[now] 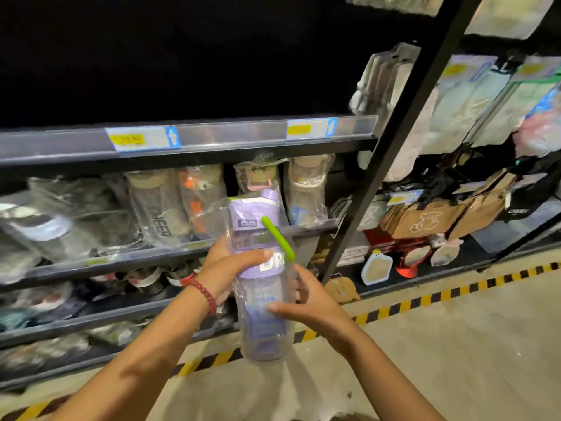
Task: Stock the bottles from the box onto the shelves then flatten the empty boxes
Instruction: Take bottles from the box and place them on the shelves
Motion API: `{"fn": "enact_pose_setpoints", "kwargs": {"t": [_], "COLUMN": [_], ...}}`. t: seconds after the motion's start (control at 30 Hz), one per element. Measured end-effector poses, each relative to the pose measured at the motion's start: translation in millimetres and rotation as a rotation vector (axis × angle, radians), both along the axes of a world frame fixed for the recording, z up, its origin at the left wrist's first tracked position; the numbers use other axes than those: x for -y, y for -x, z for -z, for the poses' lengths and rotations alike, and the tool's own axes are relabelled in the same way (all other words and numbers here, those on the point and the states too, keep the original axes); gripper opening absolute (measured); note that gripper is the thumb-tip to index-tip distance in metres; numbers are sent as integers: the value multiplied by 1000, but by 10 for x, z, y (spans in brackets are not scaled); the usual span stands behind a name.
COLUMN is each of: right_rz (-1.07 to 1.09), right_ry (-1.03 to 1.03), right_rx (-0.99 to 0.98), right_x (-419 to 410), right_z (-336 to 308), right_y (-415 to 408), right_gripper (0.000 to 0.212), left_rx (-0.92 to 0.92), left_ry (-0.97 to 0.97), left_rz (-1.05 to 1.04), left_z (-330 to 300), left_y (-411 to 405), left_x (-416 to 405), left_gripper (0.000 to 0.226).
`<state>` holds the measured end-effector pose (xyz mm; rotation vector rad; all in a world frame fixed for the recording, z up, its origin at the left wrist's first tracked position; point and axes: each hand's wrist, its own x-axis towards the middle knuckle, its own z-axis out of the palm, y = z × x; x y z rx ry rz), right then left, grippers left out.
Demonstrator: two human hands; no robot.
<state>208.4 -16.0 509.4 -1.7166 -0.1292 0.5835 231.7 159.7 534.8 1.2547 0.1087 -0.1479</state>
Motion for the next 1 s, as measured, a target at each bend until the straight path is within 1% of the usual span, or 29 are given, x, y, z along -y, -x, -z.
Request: {"fn": "enact_pose_setpoints", "kwargs": {"t": [0.07,0.1,0.2,0.27,0.3,0.33,0.4,0.43,0.47,0.5,0.53,0.57,0.6,0.67,0.73,0.77,0.83,0.93,1.0], "right_rz": [-27,-27,-11,5,9,13,32,43,55,62,68,75,84,116,173,191,218,257,259], "right_ry": [-8,-8,-12,-7,-9,-10,-30,-46,-59,-67,-69,-69,-66,-65,-71,-79,-95,-121,-114], "right_rx": [51,72,108,104,102,99,84,72,63,60,61,57,51,65,72,78,78,66,63], "right_x": [-116,-153,-158,-99,-51,12,175,279,391,508,626,733,827,972,1051,1078,1129,1200,1253], "right_z": [-64,-86,-78,-13,20,60,126,171,229,299,387,478,562,727,846,902,996,1082,1145], "right_y": [-47,-81,-219,-334,-392,-459,-612,-688,-754,-806,-849,-883,-906,-949,-1002,-1034,-1094,-1125,-1098], "right_gripper": [75,70,56,54,54,55,55,54,54,55,58,63,67,69,66,66,67,70,72], "left_rx": [7,12,33,12,3,-7,-47,-74,-89,-95,-100,-96,-90,-60,-16,8,46,78,76], "left_ry": [12,11,-3,-13,-22,-44,-106,-124,-142,-169,-192,-204,-218,-247,-306,-338,-372,-405,-428], "left_rz": [-25,-32,-60,-66,-61,-58,-69,-88,-105,-133,-181,-247,-321,-444,-493,-484,-437,-364,-348], "left_z": [7,13,45,102,156,212,333,391,442,502,549,599,643,712,763,783,814,828,846], "left_y": [-22,-47,-156,-258,-322,-382,-485,-521,-549,-580,-609,-649,-699,-800,-907,-962,-1094,-1331,-1467], "left_x": [-5,9,87,139,149,158,166,170,179,194,216,243,273,363,490,564,721,924,1053], "left_gripper": [45,43,43,46,50,59,90,101,102,92,76,61,52,42,32,29,32,43,56]}}
